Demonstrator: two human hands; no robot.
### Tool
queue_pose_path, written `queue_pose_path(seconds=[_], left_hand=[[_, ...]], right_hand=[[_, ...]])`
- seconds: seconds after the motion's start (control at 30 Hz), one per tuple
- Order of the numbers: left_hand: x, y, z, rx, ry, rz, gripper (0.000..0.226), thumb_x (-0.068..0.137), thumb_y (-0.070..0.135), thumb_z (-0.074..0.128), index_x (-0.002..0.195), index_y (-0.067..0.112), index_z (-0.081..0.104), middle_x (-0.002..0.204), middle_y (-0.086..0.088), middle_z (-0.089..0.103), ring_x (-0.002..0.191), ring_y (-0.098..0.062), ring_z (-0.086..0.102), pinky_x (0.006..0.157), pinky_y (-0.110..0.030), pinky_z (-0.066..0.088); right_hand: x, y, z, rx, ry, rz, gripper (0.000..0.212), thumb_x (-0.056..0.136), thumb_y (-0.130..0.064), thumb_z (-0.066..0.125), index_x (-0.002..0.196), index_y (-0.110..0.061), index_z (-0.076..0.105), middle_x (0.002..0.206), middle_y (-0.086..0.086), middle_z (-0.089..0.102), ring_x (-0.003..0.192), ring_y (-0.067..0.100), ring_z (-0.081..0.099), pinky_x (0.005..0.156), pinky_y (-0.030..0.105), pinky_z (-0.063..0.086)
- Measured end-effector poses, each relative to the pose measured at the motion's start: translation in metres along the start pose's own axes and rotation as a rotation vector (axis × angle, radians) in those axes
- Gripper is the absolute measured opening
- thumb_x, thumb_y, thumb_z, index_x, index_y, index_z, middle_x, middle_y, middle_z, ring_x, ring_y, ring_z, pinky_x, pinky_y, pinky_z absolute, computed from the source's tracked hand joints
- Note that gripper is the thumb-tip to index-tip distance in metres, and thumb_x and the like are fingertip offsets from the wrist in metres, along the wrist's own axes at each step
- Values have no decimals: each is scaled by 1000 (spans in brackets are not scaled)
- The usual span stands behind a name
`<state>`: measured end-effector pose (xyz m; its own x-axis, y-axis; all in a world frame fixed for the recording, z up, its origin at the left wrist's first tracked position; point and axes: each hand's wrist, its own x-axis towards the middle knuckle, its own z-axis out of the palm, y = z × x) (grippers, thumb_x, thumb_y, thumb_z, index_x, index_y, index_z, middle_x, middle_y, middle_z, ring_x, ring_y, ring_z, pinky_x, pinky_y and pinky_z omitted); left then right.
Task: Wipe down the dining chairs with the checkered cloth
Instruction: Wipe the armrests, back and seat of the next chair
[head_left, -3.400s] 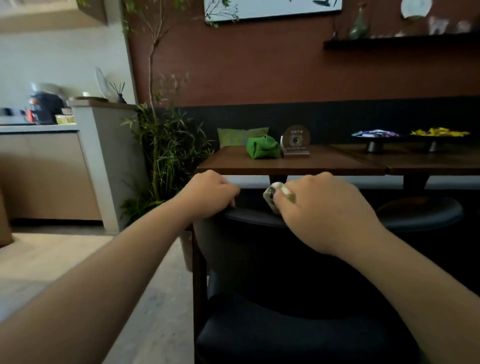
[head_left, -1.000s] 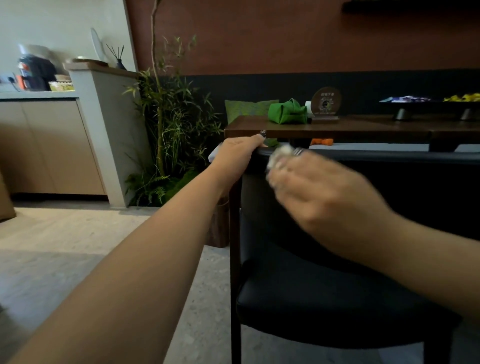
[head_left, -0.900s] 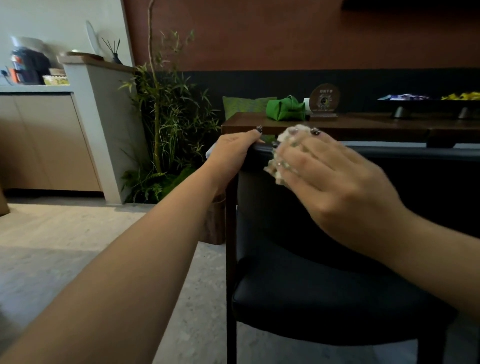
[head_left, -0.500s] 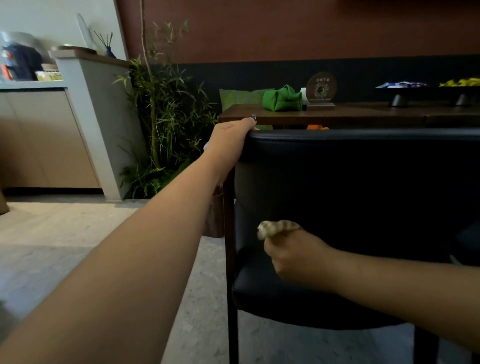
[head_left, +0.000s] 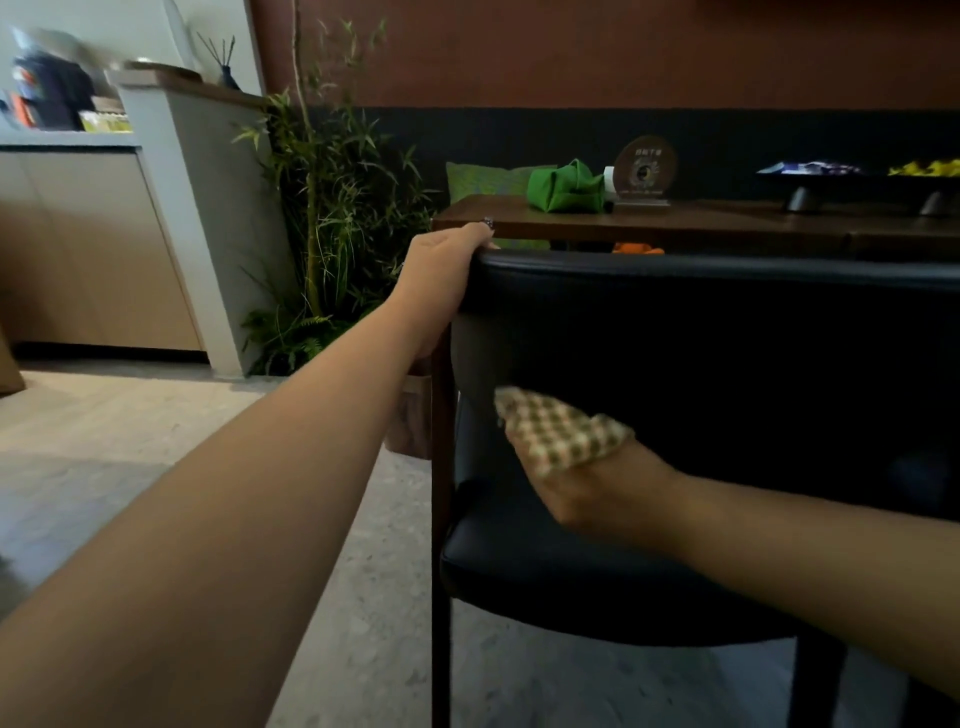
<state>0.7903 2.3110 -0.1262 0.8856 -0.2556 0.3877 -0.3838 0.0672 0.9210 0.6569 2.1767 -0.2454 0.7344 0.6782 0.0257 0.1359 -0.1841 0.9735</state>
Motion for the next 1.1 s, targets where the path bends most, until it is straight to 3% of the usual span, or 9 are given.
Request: queue_pose_path(seconds=[0.1,0.2,0.3,0.37,0.47,0.6,0.73,0.87,1.1], left_hand=[[2,0,-1,49,-16,7,30,94,26,56,68,15,64,71,-6,55,68,-16,51,55,-20,41],[3,2,-4,157,-45,38,27,95,26,54,76,9,63,75,-10,50,73,-20,47,65,-30,38],[5,7,-13,407,-100,150,37,95,29,53,69,5,61,61,-5,45,63,-14,43,64,-32,31],[1,17,-11,499,-150,263,41,93,29,53,56,13,63,48,11,44,51,-4,40,57,-26,31],[-16,40,12,466,-241,415,44,87,26,49,49,38,65,51,21,58,55,6,52,57,-15,38],[-18,43,32,475,-244,374,41,82,36,46,45,29,64,49,6,56,55,-15,53,64,-40,46],[-13,35,29,483,-205,382,38,78,32,48,44,14,55,40,9,42,48,-15,41,58,-44,41],[-12,35,31,494,-195,400,41,77,32,48,54,-2,46,47,-2,36,51,-22,36,58,-50,40],[-18,40,31,528,-194,381,36,80,32,47,47,18,40,46,5,32,52,-20,33,59,-50,39]], right_hand=[[9,-22,6,121,-184,-193,40,99,1,23,129,13,46,134,30,49,120,42,52,93,46,50],[9,-12,-12,327,-284,-105,40,99,-1,26,133,8,46,140,31,41,127,48,42,96,54,46],[-5,23,-34,425,198,160,36,96,-8,38,121,-4,64,126,17,62,119,37,56,96,47,48],[-19,54,-44,503,415,280,34,98,-9,38,122,-2,62,127,19,61,122,40,53,101,51,42],[-29,88,-52,387,418,385,44,99,-13,27,133,2,51,138,24,49,130,44,42,109,55,33],[-37,76,-40,236,253,380,50,98,-14,22,141,6,37,147,28,33,136,49,27,114,57,23],[-42,68,-32,329,367,469,53,97,-31,42,139,2,43,147,27,35,139,46,25,115,53,21],[-47,64,-32,244,499,571,37,96,-30,51,122,-8,64,132,15,43,122,31,41,99,41,32],[-45,76,-40,165,531,622,23,97,-17,51,111,-5,65,106,16,51,81,29,50,65,37,36]])
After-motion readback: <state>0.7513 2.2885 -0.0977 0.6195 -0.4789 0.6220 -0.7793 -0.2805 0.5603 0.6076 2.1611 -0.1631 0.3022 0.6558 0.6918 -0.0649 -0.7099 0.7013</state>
